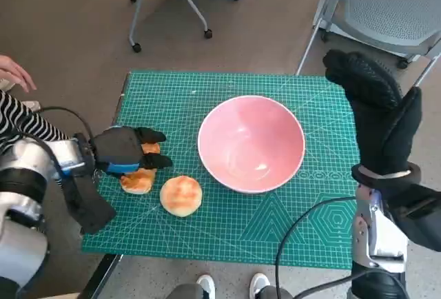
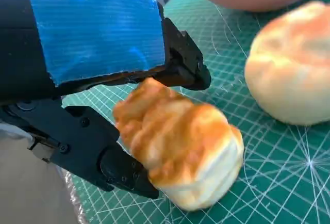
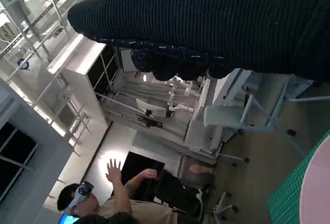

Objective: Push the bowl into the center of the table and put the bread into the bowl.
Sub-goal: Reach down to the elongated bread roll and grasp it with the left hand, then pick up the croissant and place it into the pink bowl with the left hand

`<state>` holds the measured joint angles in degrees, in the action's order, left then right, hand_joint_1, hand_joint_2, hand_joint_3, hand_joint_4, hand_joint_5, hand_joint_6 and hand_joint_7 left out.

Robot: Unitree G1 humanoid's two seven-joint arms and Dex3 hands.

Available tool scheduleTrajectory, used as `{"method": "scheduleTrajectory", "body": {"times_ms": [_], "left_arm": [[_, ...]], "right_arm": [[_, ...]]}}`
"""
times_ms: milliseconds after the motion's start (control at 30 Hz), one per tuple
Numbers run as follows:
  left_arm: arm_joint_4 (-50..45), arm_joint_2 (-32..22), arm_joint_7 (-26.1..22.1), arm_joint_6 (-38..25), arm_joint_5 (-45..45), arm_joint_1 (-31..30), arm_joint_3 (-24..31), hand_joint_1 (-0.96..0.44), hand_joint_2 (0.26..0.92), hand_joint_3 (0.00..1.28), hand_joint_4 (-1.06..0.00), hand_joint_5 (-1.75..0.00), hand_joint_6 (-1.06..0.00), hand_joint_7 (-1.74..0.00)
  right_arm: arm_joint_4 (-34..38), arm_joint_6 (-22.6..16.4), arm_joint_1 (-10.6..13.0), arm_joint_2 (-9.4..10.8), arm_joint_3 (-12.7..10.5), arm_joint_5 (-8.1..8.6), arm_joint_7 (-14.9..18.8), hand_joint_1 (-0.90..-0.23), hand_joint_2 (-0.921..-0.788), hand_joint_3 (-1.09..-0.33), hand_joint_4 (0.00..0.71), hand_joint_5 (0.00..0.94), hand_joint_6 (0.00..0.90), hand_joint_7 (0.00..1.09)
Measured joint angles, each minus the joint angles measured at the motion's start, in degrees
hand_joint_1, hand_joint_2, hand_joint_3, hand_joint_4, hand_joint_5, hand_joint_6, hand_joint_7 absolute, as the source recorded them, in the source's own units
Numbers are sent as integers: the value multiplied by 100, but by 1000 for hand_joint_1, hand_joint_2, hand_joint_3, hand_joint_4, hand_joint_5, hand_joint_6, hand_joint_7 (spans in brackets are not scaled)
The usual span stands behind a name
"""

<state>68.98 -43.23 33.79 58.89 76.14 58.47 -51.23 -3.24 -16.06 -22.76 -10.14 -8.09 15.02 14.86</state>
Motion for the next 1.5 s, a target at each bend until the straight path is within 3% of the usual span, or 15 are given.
{"method": "scheduleTrajectory", "body": {"times_ms": [233, 400, 500, 533, 633, 833, 1100, 1267, 1500], "left_arm": [[185, 110, 119, -347, 87, 149, -400, 57, 896, 33, -640, -46, -656, -71], [300, 157, 29, -541, 48, 178, -534, 72, 917, 76, -775, -54, -769, -102], [364, 200, -36, -620, 7, 190, -568, 25, 920, 129, -660, -766, -605, -970], [383, 214, -38, -638, -18, 190, -573, 16, 920, 122, -665, -867, -588, -1108], [406, 278, -42, -709, -88, 193, -596, 6, 920, 83, -716, -954, -592, -1235], [420, 313, -86, -764, -250, 194, -630, 0, 911, 13, -805, -920, -689, -1195], [418, 300, -368, -646, -531, 197, -580, -1, 900, 2, -823, -940, -737, -1120], [366, 233, -779, -347, -906, 199, -353, -1, 911, 4, -793, -994, -713, -1125], [233, 3, -1719, 200, -1629, 212, 245, 0, 919, 13, -736, -1038, -710, -1147]], "right_arm": [[-112, 47, 103, 3, -4, -23, -82, -696, -921, -627, 223, 2, 84, 548], [-148, 54, 151, 4, -4, -108, -135, -696, -921, -626, 223, 2, 86, 548], [-157, 54, 153, 6, -4, -126, -146, -692, -921, -625, 223, 2, 86, 547], [-161, 54, 155, 6, -5, -126, -149, -690, -921, -626, 223, 2, 87, 547], [-167, 54, 157, 8, -8, -126, -154, -688, -921, -626, 223, 1, 87, 546], [-183, 54, 165, 14, -12, -121, -154, -688, -921, -626, 220, 0, 87, 545], [-180, 52, 198, 14, -50, -120, -153, -688, -921, -626, 218, 0, 88, 544], [-168, 32, 198, 14, -57, -117, -151, -689, -921, -625, 205, 0, 89, 543], [-135, 5, 198, 10, -71, -117, -145, -683, -921, -629, 192, 0, 91, 543]]}}
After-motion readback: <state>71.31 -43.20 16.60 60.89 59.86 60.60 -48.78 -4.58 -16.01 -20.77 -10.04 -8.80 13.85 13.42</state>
